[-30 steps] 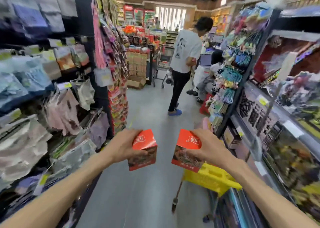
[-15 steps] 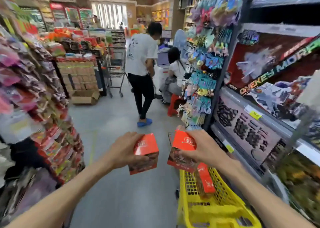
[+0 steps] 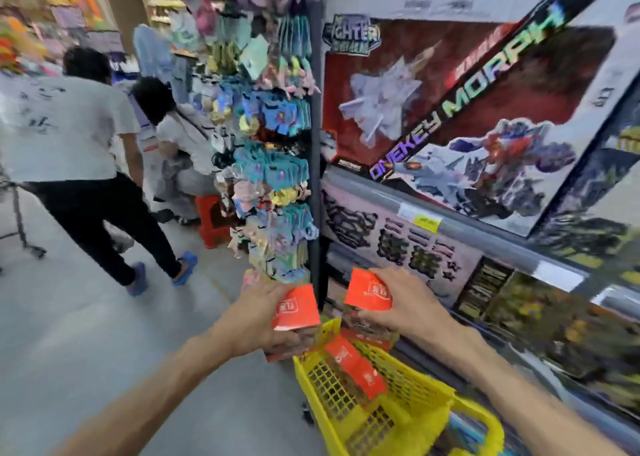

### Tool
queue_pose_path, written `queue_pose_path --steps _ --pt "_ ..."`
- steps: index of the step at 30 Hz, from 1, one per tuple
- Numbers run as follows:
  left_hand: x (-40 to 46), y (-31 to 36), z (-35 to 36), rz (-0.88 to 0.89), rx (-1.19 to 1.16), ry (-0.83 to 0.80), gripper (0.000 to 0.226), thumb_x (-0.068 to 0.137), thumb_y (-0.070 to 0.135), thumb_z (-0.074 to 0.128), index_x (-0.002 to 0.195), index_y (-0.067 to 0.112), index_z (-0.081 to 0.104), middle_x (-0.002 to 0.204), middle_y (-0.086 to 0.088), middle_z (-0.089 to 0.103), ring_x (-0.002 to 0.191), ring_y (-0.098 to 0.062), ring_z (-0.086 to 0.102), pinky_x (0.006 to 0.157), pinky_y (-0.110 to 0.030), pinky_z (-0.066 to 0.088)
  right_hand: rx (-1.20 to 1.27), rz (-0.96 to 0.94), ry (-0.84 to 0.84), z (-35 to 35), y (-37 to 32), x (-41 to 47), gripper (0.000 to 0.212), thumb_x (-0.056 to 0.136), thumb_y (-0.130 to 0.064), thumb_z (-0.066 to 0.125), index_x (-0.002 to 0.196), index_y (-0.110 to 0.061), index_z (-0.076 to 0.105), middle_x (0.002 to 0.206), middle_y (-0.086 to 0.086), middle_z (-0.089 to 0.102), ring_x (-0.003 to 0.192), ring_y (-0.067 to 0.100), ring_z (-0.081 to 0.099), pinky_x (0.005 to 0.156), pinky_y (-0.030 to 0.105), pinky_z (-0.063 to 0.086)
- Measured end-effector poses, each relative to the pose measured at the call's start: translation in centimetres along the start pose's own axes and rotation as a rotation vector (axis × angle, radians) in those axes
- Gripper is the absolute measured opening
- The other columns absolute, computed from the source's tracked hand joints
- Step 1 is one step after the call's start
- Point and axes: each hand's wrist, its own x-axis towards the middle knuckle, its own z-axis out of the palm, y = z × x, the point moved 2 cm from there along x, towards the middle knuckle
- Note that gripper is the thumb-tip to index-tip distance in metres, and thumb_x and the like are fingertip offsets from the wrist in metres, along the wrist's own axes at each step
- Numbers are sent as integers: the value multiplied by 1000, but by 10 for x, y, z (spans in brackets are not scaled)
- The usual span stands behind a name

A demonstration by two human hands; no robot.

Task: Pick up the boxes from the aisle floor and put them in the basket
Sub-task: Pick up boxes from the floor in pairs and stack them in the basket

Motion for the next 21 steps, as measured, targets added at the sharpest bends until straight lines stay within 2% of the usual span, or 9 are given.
queue_pose_path --steps 3,5,10,12,14,16,17,19,21 --pt "52 -19 30 132 -2 -64 99 66 82 59 144 24 40 128 0 58 116 -25 55 97 -39 44 -30 158 -1 16 29 -3 99 64 -88 55 139 -26 42 131 -4 53 119 18 46 98 38 41" --pt "82 -25 48 209 -33 -113 101 65 80 59 145 21 40 131 -4 57 118 -26 53 99 -38 43 -43 284 -14 30 40 -9 101 62 -89 54 139 -23 43 130 -3 54 119 20 47 99 39 41" --pt "142 -47 101 416 -72 -310 98 67 78 61 145 24 39 133 1 52 117 -23 50 98 -41 42 -10 550 45 82 44 -34 91 64 -79 64 136 -27 43 126 -3 58 113 23 50 93 39 43" --pt "156 -57 129 463 -70 -370 102 65 83 58 147 28 34 139 6 48 122 -20 47 99 -42 42 8 655 53 109 42 -41 95 62 -83 62 136 -25 46 126 -2 58 112 23 50 95 39 44" --pt "166 -63 154 494 -68 -382 103 65 91 49 147 32 32 142 10 45 125 -16 45 100 -39 41 23 727 42 140 46 -45 103 59 -91 51 133 -20 51 122 0 61 110 25 52 97 39 43" --pt "177 -67 180 544 -92 -394 106 65 98 32 147 30 35 142 8 46 127 -17 45 101 -38 38 14 771 15 176 58 -49 100 59 -86 57 132 -17 54 121 1 63 111 26 54 99 39 43" --pt "183 -70 195 567 -94 -418 107 65 98 29 147 29 35 142 6 47 129 -17 44 103 -38 37 -8 789 -8 196 65 -51 97 60 -82 63 132 -18 54 122 0 63 112 25 55 99 39 43" --pt "192 -77 228 590 -75 -437 102 68 92 42 148 29 34 144 5 46 133 -19 43 107 -38 38 -48 816 -49 236 83 -57 92 60 -80 61 128 -19 58 118 -2 65 109 24 59 96 36 47" --pt "201 -86 264 603 -53 -406 97 66 83 52 146 30 38 141 7 50 130 -21 49 102 -39 44 -53 859 -69 273 101 -64 91 57 -80 50 121 -18 64 112 0 68 103 25 64 91 37 53"
